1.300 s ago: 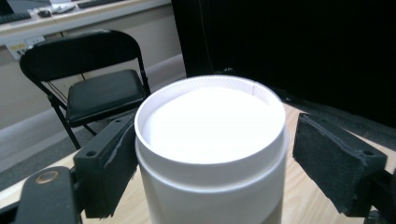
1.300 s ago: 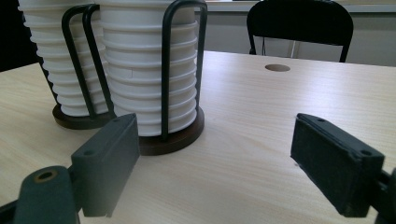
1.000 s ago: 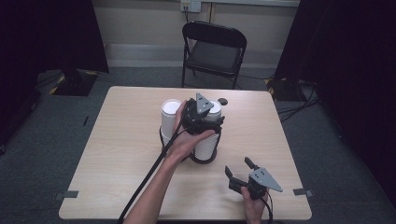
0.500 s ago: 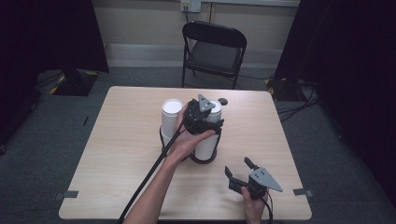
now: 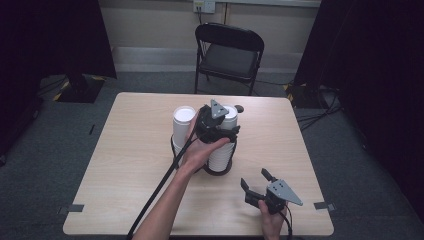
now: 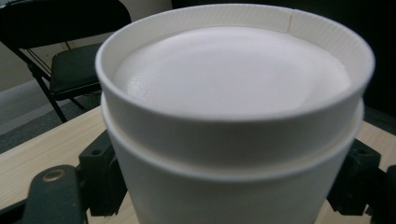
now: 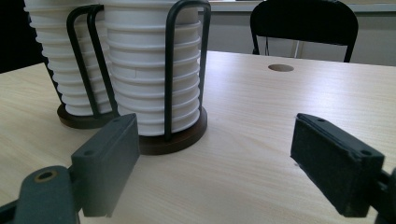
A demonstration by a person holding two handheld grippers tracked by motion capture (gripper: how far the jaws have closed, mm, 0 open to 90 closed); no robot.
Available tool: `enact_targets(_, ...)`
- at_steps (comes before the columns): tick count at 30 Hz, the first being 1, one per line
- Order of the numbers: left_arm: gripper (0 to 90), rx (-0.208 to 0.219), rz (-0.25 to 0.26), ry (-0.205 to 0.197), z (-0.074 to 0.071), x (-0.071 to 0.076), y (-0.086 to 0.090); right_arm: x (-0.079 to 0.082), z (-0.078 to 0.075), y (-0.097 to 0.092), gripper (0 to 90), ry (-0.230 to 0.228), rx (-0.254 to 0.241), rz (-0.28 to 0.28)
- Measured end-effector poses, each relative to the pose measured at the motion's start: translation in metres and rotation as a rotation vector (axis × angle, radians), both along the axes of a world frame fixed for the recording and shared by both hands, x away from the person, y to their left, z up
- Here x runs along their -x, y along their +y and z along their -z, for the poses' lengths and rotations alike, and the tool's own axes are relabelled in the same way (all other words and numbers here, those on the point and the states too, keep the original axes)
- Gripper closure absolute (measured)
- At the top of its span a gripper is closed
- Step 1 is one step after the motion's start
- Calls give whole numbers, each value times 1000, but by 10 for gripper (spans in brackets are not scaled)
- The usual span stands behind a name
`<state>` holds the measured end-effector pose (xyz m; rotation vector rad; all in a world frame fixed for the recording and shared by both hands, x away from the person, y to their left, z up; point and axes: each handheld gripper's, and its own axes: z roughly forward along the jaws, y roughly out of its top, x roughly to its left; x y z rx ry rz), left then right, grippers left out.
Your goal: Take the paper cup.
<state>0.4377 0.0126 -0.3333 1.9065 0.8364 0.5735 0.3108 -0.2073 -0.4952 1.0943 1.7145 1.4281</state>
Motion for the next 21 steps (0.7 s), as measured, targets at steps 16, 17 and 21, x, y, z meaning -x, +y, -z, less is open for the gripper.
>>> enact_targets(16,182,89,-9,-54,-14,8,7,0,0,0,148,2,-1,-1)
enact_targets(17,182,101,-8,-58,-16,9,8,0,0,0,148,1,-1,-1)
enact_targets(21,182,120,-11,-63,-20,9,10,0,0,0,148,2,-1,-1)
